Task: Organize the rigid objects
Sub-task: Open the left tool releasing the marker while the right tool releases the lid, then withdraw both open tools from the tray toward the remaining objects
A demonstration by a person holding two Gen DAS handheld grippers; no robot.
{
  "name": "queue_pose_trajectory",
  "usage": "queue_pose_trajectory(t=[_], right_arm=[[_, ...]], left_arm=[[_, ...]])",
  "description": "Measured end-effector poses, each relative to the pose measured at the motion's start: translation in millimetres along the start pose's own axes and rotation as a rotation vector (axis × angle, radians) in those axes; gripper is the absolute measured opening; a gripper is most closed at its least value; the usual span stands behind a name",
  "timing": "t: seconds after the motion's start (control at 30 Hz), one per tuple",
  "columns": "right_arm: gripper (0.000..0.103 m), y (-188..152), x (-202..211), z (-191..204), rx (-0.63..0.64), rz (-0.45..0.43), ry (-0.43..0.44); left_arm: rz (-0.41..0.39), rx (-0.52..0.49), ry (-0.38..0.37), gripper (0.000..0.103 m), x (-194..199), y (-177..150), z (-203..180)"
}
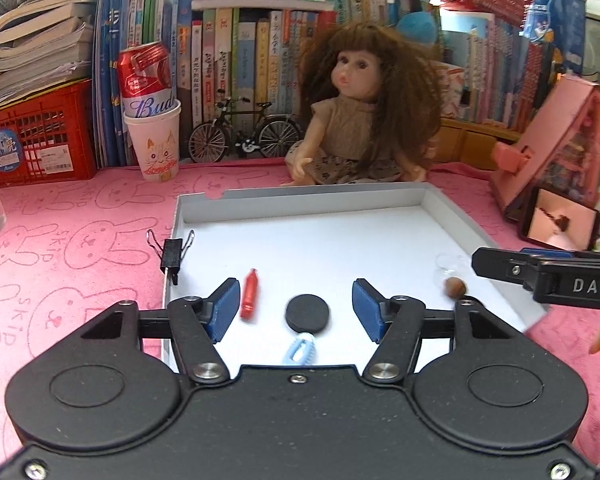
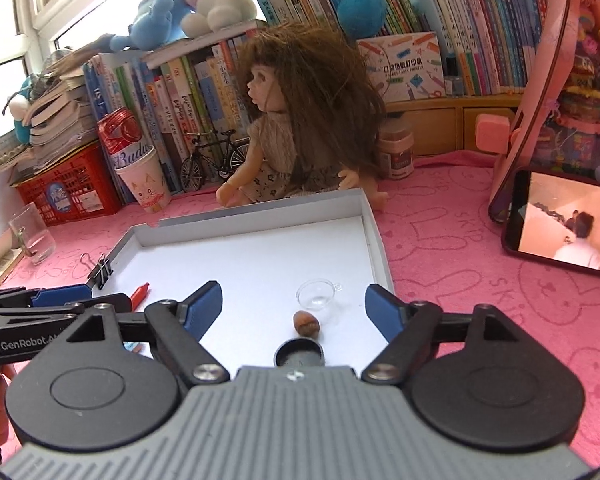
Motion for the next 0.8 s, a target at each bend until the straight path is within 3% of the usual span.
queue_pose_trajectory(t=[0.4,0.8], right_arm=[[0.097,-4.7,51.9,3.9,0.103,-0.054,0.005],[0.103,-29.5,97.2,18.1,0.19,-0.113,0.054]], left_arm=[[-0.059,0.033,-0.006,0.061,58.3,-7.4,-7.6],[-0.079,0.012,-0.026,0.064,112.4,-40.6,-13.8]])
Point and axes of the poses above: each gripper's, at about its wrist camera, not at the fingertips, and x roughly against the way its jaws point, z to its left, y to its top, the point moved 5 cm from there along -x, roughly the way its jaws point, and after that the axes turned 14 degrees about -z, right-handed, at the moved point
